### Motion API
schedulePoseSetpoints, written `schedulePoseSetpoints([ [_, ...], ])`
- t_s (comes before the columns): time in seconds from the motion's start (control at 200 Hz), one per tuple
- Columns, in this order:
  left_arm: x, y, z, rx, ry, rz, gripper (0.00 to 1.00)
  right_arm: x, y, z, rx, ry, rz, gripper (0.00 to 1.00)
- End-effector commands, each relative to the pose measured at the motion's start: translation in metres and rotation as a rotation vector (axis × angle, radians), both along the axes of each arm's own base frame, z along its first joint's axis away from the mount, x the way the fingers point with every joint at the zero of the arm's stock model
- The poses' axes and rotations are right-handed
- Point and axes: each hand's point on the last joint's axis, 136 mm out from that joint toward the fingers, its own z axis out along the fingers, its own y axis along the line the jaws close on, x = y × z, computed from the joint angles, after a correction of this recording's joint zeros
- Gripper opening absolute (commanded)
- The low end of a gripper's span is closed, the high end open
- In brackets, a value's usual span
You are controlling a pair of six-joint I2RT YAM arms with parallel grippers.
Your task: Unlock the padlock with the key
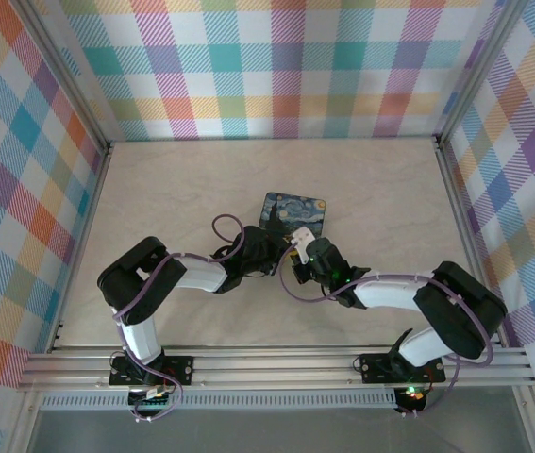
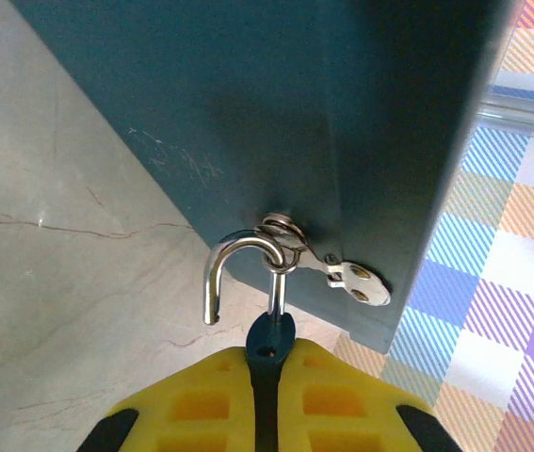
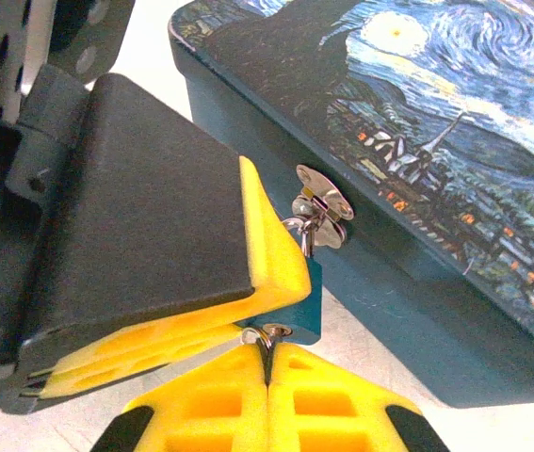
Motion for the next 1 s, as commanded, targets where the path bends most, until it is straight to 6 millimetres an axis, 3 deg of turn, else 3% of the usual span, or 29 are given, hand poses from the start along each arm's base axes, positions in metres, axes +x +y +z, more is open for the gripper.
schedulePoseSetpoints([
  [0.0, -0.008, -0.014, 0.024, -0.057, -0.061, -0.075, 0.03, -0.011, 0.019, 0.002, 0.172, 0.070, 0.023, 0.00],
  [0.1, -0.012, -0.009, 0.019, -0.009, -0.067, -0.089, 0.30, -0.016, 0.015, -0.007, 0.204, 0.119, -0.007, 0.00],
  [0.205, -0.016, 0.000, 0.019, 0.049, -0.083, -0.100, 0.43, -0.022, 0.013, -0.016, 0.233, 0.159, -0.021, 0.00],
  [0.365, -0.018, 0.023, 0.033, 0.174, -0.130, -0.122, 0.56, -0.024, 0.011, -0.016, 0.319, 0.199, -0.066, 0.00],
  [0.495, -0.019, 0.045, 0.050, 0.276, -0.170, -0.149, 0.57, -0.028, 0.013, -0.019, 0.402, 0.256, -0.091, 0.00],
  [0.735, -0.007, 0.116, 0.073, 0.470, -0.202, -0.133, 0.75, -0.037, 0.013, -0.029, 0.495, 0.378, -0.144, 0.00],
  [0.835, 0.007, 0.133, 0.084, 0.472, -0.236, -0.141, 0.87, -0.038, 0.010, -0.034, 0.506, 0.411, -0.174, 0.17],
  [0.995, 0.031, 0.137, 0.098, 0.445, -0.281, -0.198, 0.91, -0.039, 0.000, -0.030, 0.499, 0.406, -0.193, 0.35],
])
